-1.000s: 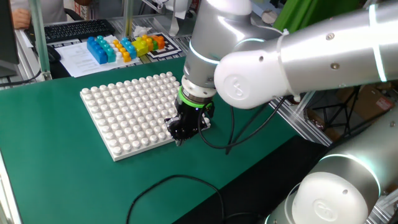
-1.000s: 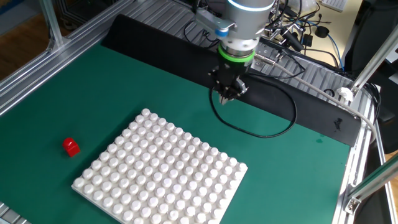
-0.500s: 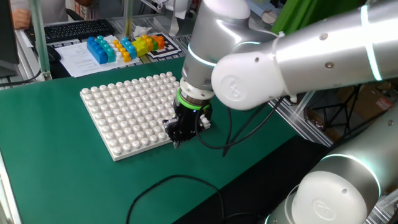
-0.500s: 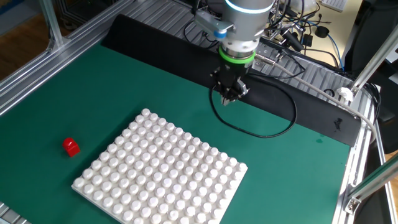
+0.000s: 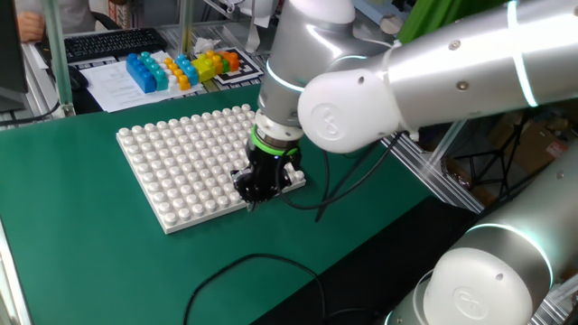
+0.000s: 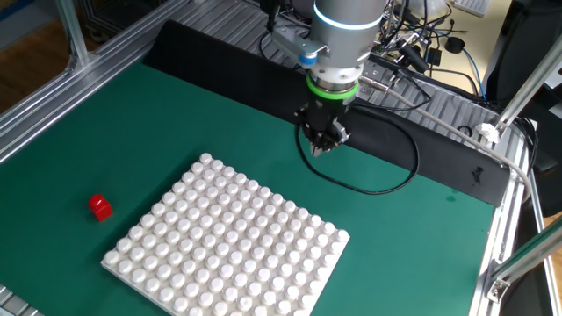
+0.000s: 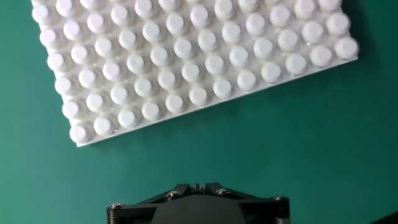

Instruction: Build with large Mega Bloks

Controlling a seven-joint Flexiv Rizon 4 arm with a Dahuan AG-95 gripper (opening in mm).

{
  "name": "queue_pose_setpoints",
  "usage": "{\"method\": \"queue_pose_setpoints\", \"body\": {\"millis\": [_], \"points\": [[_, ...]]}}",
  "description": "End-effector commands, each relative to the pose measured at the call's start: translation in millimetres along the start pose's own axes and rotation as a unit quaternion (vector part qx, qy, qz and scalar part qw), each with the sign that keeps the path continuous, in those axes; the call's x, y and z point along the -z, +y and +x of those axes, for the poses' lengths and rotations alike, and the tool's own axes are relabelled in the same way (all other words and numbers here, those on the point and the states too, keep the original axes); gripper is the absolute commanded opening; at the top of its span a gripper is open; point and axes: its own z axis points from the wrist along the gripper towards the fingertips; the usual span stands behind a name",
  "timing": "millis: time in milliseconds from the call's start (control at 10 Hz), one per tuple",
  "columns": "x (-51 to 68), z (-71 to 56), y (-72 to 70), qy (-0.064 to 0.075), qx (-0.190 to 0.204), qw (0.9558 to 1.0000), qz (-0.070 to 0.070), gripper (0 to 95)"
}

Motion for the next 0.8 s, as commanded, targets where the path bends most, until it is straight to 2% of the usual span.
{"method": "queue_pose_setpoints", "body": {"millis": [100,400,600,800], "points": [[-0.2,1.3,0.3,-0.005,0.002,1.0000,-0.002,0.0],[3.7,12.6,4.7,-0.002,-0.009,1.0000,0.000,0.0],[2.6,12.5,4.8,0.000,-0.004,1.0000,0.001,0.0],[0.1,11.2,5.5,-0.002,0.034,0.9994,0.001,0.0]]}}
